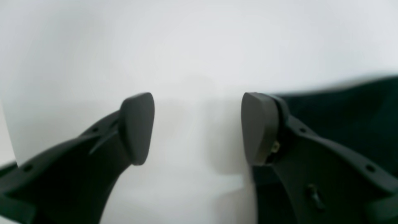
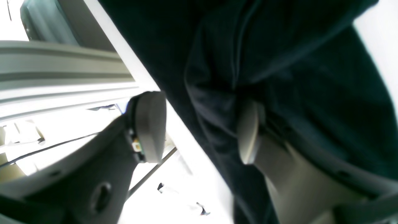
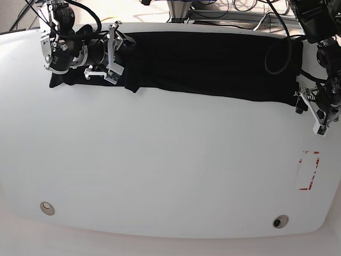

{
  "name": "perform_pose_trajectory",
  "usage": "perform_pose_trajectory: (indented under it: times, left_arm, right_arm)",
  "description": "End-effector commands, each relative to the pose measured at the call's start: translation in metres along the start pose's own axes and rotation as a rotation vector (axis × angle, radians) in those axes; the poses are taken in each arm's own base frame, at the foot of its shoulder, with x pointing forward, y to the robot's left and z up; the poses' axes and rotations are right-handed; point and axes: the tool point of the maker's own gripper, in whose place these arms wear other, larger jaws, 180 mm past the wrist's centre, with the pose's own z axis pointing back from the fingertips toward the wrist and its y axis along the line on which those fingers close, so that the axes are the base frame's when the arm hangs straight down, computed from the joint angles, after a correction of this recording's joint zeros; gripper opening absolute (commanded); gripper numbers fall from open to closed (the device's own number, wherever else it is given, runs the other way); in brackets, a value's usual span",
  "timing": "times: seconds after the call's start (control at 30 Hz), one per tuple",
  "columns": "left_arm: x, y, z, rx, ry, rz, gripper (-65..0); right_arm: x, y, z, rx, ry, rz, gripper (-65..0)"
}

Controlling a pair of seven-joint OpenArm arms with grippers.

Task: Layout the t-shirt on the table in an organized manner, then fold the t-shirt properly
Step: 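Grasp the folded shirt edge with both grippers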

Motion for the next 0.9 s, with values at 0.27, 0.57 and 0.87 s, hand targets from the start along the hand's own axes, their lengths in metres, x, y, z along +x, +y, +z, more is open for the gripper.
perform_pose_trajectory:
  times: [0.27,0.57,0.87]
  left_arm:
    - [0.043,-0.055,0.044,-0.026,-0.120,-0.212,-24.4]
    - [0.007,-0.096,0.048,-0.097,-0.079,-0.192,-55.8]
    - [-0.026,-0.108,0.046,-0.134,-0.002,-0.184,-60.6]
  right_arm:
    - [0.032,-0.049,0.042,-0.174,-0.148,-0.002,-34.6]
    - [0.025,-0.053,0.048,-0.198,-0.168,-0.038,-62.3]
    - [-0.010,-0.050,0.036,-0.252,-0.094,-0.088,-62.8]
